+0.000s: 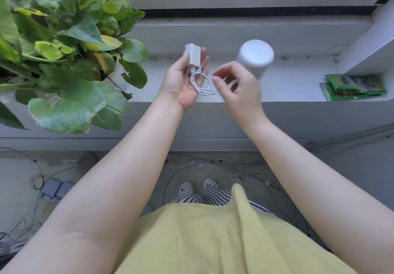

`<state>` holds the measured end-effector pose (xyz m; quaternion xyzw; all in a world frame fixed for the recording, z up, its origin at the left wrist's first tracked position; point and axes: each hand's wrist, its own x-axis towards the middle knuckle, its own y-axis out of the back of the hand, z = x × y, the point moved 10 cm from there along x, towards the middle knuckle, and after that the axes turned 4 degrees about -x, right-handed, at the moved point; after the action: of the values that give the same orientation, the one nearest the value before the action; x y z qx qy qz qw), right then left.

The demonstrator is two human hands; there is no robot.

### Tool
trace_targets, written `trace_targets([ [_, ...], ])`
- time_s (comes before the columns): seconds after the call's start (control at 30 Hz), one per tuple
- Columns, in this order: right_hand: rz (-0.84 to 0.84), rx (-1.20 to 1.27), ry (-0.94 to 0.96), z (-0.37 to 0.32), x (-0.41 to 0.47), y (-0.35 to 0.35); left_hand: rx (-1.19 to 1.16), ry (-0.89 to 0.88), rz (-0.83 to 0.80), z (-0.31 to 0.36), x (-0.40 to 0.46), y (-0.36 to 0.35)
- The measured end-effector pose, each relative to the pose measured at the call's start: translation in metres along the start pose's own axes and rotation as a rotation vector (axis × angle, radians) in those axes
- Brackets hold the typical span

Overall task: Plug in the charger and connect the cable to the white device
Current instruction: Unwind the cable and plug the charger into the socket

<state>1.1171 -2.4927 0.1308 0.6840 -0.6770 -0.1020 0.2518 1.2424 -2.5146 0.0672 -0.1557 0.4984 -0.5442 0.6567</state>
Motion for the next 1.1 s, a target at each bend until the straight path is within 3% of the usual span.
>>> trace_targets([
  [0.13, -0.083, 0.016, -0.123, 0.011, 0.009, -0.027, 0.018, 0.025, -0.079, -0.003, -0.005, -0.013],
  [0.33, -0.122, 0.001, -0.121, 0.004, 0.012, -0.038, -0.004, 0.012, -0.103, 0.005, -0.007, -0.018],
  [0.53, -0.046, -0.087, -0.157, -0.001, 0.014, -0.037, 0.064, -0.056, -0.103, 0.010, -0.003, -0.017],
  [0.77, -0.016, 0.115, -0.302, 0.013, 0.014, -0.029, 0.110, -0.125, -0.080, 0.018, -0.003, -0.010],
  [1.1, 0.047, 0.427, -0.450, 0.022, 0.001, -0.027, -0.020, -0.210, 0.058, 0.034, -0.002, 0.004],
])
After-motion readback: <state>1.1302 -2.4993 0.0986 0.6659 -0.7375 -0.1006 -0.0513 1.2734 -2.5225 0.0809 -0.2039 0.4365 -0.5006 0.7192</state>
